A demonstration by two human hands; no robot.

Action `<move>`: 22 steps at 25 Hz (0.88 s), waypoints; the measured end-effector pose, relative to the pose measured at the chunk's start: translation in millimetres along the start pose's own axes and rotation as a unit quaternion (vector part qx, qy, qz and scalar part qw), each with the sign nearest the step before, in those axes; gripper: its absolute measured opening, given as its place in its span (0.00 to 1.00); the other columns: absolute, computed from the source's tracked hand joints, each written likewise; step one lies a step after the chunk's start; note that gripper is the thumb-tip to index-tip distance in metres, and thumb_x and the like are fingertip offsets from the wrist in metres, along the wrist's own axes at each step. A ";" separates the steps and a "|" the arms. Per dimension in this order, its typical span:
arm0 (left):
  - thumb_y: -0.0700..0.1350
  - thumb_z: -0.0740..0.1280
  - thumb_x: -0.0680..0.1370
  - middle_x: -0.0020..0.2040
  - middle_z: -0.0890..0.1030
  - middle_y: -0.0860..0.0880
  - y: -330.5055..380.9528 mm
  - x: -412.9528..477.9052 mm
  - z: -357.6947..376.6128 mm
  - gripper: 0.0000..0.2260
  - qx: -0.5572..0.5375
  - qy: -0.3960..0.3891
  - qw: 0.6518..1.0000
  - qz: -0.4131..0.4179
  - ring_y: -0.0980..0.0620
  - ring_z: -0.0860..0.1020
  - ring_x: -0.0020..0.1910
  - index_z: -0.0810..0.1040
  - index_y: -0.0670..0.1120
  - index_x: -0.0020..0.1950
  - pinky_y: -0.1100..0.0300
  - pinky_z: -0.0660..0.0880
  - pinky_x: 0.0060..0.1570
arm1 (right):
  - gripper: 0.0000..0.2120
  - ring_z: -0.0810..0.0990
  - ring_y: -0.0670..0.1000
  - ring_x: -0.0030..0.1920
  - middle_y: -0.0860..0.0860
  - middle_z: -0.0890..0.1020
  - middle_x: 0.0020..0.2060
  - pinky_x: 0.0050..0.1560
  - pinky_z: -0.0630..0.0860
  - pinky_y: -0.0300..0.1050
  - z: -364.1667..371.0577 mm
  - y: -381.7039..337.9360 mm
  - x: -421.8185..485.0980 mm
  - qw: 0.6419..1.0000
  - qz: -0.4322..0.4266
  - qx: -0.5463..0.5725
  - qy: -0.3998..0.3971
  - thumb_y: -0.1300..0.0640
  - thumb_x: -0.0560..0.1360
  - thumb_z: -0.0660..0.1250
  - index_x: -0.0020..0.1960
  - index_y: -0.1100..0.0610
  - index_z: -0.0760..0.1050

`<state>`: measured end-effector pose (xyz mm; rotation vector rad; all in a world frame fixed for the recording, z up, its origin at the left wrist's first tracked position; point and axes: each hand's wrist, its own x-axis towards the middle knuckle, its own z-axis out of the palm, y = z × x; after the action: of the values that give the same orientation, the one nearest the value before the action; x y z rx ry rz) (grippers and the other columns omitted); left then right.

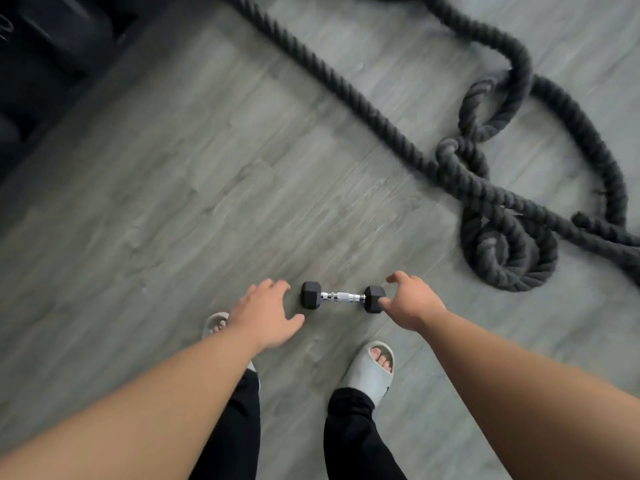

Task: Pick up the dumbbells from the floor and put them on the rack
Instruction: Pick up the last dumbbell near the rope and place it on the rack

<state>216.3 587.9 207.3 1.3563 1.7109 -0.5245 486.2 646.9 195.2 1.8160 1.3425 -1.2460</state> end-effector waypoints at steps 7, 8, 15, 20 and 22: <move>0.64 0.71 0.73 0.72 0.69 0.44 -20.9 143.6 133.7 0.41 -0.082 -0.029 0.995 -0.052 0.38 0.69 0.70 0.58 0.53 0.80 0.47 0.71 0.65 | 0.37 0.78 0.60 0.57 0.60 0.65 0.72 0.52 0.72 0.48 102.6 35.0 158.8 1.000 0.013 0.008 -0.016 0.42 0.77 0.70 0.79 0.51 0.60; 0.64 0.72 0.72 0.72 0.69 0.43 -21.9 156.8 151.4 0.42 -0.099 -0.039 0.993 -0.055 0.39 0.70 0.69 0.57 0.53 0.80 0.48 0.70 0.65 | 0.37 0.78 0.61 0.57 0.60 0.65 0.72 0.52 0.72 0.47 117.2 40.7 172.0 1.000 0.018 0.013 -0.016 0.41 0.76 0.70 0.79 0.52 0.60; 0.54 0.77 0.71 0.58 0.69 0.46 -13.7 192.0 205.9 0.30 -0.203 0.044 0.976 -0.072 0.42 0.76 0.50 0.66 0.52 0.67 0.53 0.72 0.47 | 0.27 0.79 0.54 0.50 0.51 0.81 0.53 0.48 0.75 0.46 154.3 68.5 195.3 0.994 0.021 0.101 0.045 0.39 0.73 0.73 0.66 0.50 0.71; 0.55 0.78 0.67 0.55 0.70 0.47 -42.7 147.4 135.6 0.28 -0.192 0.053 0.978 -0.068 0.41 0.76 0.48 0.68 0.53 0.62 0.51 0.75 0.49 | 0.24 0.80 0.57 0.53 0.53 0.82 0.53 0.51 0.77 0.48 134.2 21.5 133.6 0.992 0.011 0.121 0.041 0.41 0.73 0.73 0.63 0.50 0.72; 0.55 0.77 0.67 0.54 0.72 0.47 -59.7 110.3 82.6 0.27 -0.194 0.068 0.976 -0.070 0.41 0.77 0.49 0.70 0.53 0.60 0.50 0.76 0.51 | 0.22 0.79 0.57 0.55 0.54 0.82 0.54 0.49 0.75 0.47 114.3 -17.4 92.2 0.991 -0.008 0.132 0.036 0.41 0.74 0.72 0.62 0.51 0.72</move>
<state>187.5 568.4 61.3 1.0151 1.9100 -0.1611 436.3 595.6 65.8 2.0509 1.2817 -1.4351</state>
